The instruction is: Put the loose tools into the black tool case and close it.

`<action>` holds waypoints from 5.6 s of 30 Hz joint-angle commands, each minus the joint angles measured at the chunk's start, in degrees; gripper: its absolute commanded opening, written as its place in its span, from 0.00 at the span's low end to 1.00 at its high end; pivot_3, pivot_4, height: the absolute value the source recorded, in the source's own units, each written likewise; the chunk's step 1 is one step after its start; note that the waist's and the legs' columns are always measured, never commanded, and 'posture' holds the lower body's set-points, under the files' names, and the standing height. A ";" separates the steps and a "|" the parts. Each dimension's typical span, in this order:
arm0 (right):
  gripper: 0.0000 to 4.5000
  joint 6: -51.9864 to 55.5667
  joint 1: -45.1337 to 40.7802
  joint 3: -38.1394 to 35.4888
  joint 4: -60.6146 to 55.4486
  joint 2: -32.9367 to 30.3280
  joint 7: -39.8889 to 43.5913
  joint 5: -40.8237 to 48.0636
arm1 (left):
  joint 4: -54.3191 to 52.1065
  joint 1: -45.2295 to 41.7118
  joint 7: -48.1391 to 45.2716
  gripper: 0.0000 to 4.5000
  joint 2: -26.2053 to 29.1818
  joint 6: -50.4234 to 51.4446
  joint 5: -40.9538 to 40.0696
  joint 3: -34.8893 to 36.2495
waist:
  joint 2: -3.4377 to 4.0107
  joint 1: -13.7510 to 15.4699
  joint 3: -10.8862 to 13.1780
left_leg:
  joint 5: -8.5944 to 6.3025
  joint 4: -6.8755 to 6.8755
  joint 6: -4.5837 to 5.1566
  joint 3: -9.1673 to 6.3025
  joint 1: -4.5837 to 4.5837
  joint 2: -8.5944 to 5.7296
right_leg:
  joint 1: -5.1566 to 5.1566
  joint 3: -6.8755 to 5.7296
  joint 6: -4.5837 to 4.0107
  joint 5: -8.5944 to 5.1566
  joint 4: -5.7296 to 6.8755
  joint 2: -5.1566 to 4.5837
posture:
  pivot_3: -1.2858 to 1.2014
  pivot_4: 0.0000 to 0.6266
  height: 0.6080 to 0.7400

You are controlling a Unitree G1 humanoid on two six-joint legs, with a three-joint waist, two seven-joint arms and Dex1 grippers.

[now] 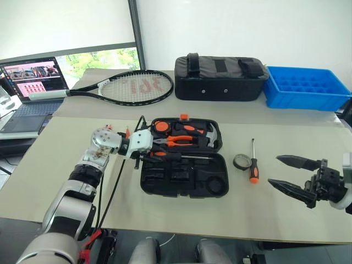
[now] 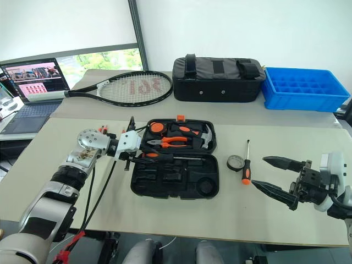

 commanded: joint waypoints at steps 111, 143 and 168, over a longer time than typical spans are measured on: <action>1.00 19.09 -2.46 12.99 -14.56 8.87 -41.06 -15.70 | -35.40 7.50 0.16 1.00 10.28 40.08 -20.86 12.44 | 0.38 -0.77 -0.34 | 0.08 0.02 0.00 -0.24 -0.06 -0.10 | -0.02 0.01 0.04 -0.01 0.13 -0.01 | 0.52 0.24 0.76; 0.01 40.47 -13.47 17.95 -15.48 15.09 -58.34 -21.94 | -49.09 12.56 -3.37 1.00 21.46 43.63 -22.55 12.32 | 0.23 -1.48 -0.28 | 0.08 -0.01 0.00 -0.24 0.01 -0.04 | -0.03 0.02 0.19 -0.16 0.10 0.02 | 0.52 0.24 0.76; 0.22 42.17 -13.88 19.36 -15.79 14.40 -55.70 -23.15 | -48.61 13.81 -3.50 1.00 22.38 41.12 -23.08 12.88 | 0.23 -1.46 -0.26 | 0.08 -0.05 0.00 -0.24 -0.01 -0.04 | -0.07 0.02 0.19 -0.17 0.08 0.03 | 0.52 0.24 0.76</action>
